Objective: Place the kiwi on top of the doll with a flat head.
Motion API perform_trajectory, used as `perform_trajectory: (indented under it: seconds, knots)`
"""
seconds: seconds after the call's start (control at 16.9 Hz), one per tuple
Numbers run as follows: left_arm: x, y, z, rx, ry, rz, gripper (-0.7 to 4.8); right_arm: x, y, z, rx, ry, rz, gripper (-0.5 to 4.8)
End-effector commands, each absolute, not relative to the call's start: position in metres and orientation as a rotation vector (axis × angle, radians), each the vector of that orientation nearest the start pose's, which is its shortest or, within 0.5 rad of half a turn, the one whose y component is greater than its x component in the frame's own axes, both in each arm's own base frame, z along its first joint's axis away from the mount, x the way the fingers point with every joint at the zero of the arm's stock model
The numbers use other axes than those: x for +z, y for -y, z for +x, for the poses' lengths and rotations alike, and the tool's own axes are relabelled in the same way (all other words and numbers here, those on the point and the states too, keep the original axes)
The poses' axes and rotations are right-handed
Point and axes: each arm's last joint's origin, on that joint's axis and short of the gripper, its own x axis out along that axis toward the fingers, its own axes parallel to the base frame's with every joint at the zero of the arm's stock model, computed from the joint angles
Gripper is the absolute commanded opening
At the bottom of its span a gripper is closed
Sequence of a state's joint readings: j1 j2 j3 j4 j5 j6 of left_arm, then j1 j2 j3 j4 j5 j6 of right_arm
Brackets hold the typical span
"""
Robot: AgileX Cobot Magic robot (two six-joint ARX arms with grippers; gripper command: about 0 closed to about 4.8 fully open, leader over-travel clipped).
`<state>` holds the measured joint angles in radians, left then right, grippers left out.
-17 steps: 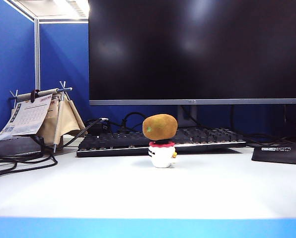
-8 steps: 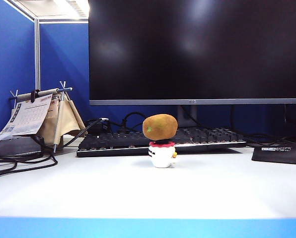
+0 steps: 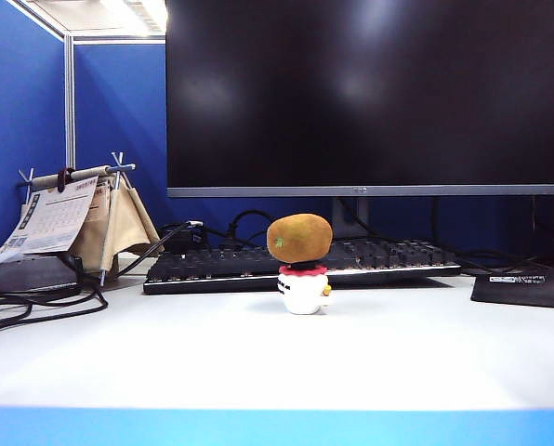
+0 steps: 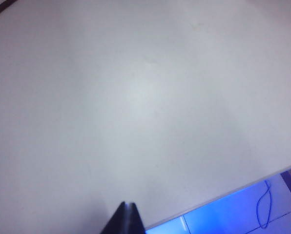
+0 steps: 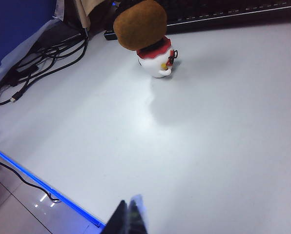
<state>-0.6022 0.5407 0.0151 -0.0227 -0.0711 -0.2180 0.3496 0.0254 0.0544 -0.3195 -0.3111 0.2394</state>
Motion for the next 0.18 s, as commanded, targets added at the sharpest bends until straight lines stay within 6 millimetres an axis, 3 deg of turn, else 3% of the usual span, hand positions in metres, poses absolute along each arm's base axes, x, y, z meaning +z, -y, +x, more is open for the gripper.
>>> perform_trajectory:
  seconds: [0.06,0.18]
  knots:
    - [0.1195,0.0656,0.0991,-0.461,-0.566,-0.029,-0.04,0.1487,-0.0396,0.0822,0.621,-0.374,0.219,-0.01]
    - [0.1204,0.0648,0.1001,-0.419,-0.549,-0.022,-0.04,0.1487,-0.0396,0.0822,0.621,-0.374,0.219,-0.01]
